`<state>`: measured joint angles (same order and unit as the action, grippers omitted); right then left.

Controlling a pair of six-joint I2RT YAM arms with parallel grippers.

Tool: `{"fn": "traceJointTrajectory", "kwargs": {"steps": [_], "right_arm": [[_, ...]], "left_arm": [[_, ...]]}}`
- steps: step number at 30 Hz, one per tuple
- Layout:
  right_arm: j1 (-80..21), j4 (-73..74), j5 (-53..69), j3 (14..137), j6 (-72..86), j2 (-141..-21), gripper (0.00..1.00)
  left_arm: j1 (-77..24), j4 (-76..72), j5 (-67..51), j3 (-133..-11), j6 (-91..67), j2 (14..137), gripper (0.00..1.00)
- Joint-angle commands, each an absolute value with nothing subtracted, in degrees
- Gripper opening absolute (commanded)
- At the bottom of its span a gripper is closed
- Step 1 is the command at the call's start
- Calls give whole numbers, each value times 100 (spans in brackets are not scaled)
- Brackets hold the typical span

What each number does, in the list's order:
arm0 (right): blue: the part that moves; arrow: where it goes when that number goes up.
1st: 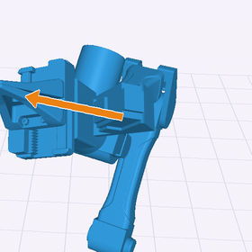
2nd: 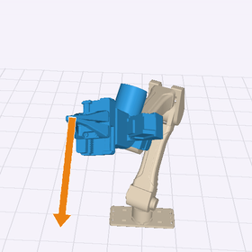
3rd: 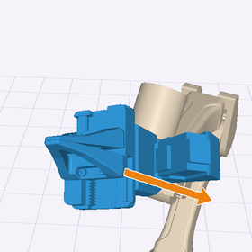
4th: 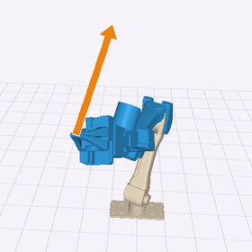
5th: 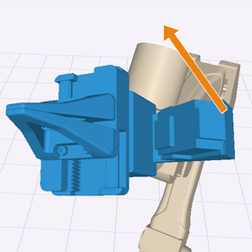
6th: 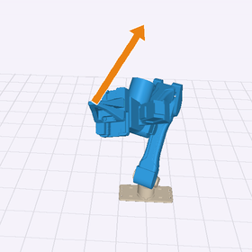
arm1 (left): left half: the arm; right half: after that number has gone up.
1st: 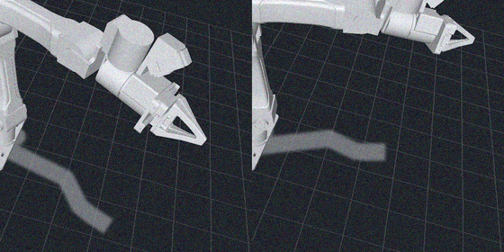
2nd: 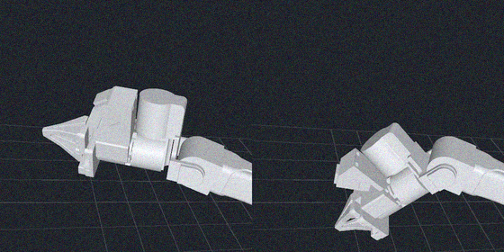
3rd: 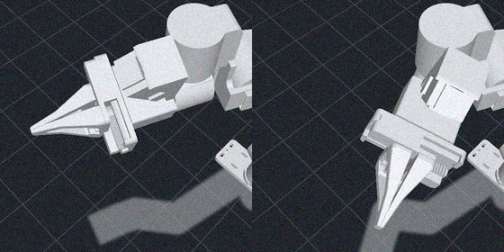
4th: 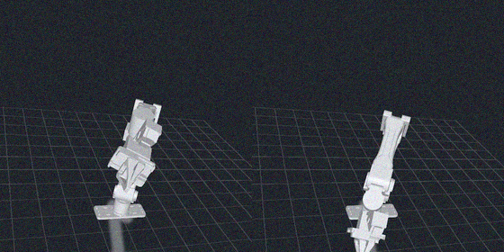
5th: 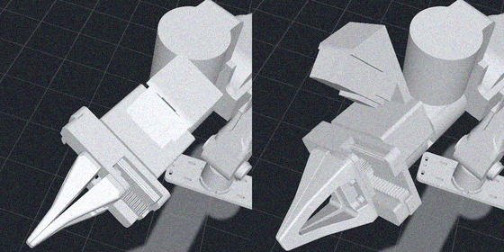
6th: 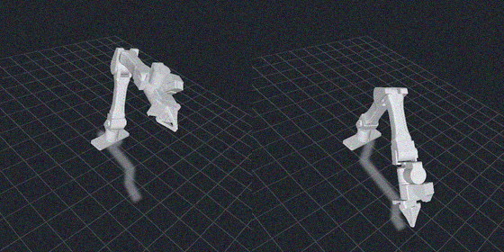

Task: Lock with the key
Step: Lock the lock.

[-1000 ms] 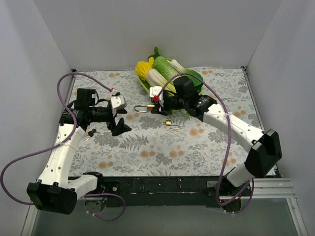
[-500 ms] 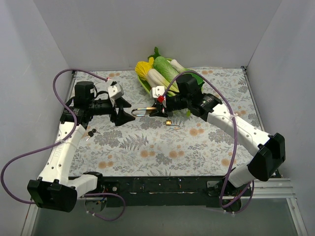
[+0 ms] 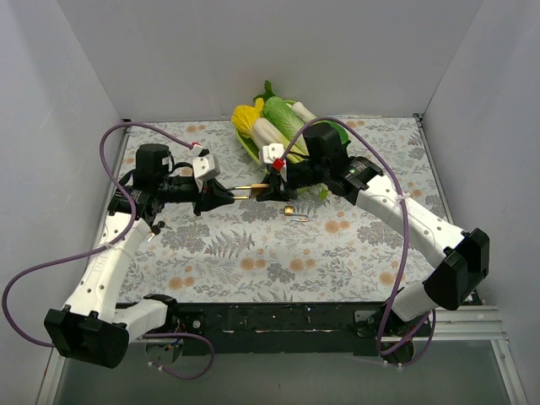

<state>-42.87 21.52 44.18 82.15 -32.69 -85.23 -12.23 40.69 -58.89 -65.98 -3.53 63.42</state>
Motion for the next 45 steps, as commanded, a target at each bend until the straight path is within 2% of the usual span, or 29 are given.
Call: {"fn": "traceJointTrajectory", "kwargs": {"steps": [1,14,29,45], "right_arm": [[-4351,1916,4834,8596,-3147,-8490,1],[-4543,1881,5432,8964,-2980,-8833,1],[-4904,853,5502,8658,-2338,-8939,1],[-4948,229,5880,8341,-2039,-8798,1]], "left_arm": [[-1257,3867,-5801,-6557,-404,6091,0],[-1748,3050,-5669,-6381,-1282,6152,0],[-2619,968,-5581,-5748,-2381,6398,0],[-3348,730,-5748,-5642,-2277,6451,0]]}}
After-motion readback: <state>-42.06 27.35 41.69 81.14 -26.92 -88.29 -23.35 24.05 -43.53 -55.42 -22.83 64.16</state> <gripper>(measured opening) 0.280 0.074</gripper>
